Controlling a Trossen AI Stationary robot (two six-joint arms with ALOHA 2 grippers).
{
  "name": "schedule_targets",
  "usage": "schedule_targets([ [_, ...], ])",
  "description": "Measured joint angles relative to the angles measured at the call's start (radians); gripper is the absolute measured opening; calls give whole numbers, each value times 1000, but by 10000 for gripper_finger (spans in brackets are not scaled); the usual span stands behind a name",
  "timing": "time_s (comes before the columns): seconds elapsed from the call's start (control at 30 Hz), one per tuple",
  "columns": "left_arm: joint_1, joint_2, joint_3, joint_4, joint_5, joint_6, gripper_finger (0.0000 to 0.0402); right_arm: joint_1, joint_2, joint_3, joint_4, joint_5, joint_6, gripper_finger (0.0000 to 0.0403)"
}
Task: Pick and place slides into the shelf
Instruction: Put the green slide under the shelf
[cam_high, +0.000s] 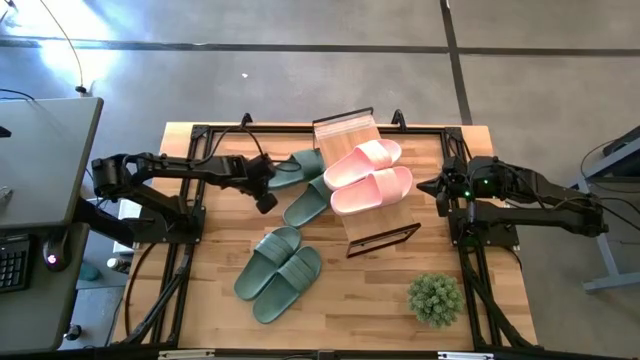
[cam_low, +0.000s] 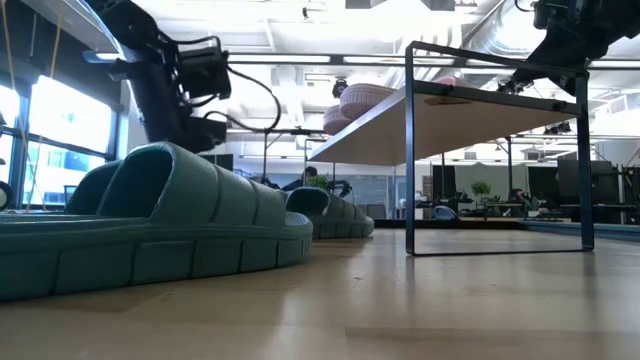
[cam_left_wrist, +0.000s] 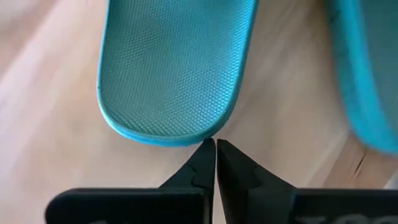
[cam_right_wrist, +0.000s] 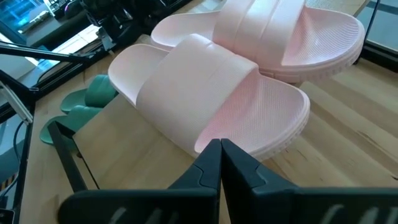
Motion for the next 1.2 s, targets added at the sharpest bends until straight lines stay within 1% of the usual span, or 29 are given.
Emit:
schedule_targets([
  [0.2,0,30,0,111,1,46,5,0,0,0,0,0,-9,0],
  [0.43,0,100,0,160,29,74,5,0,0,0,1,1,-9,0],
  [0.6,0,109,0,176,31,74,5,0,0,0,1,1,-8,0],
  [0.7,0,97,1,156,60,74,5,0,0,0,1,1,-7,0],
  [0.87,0,66,1,25,100,74,5,0,0,0,-5,1,2,0],
  [0.93,-1,55,1,-28,79,68,2,0,0,0,-7,1,2,0],
  [1.0,0,50,1,-44,32,49,1,0,0,0,-7,3,2,0],
  [1.07,6,50,1,-34,-13,39,2,0,0,0,-7,7,2,0],
  [1.2,45,60,1,24,-19,38,1,0,0,0,-7,7,2,0],
])
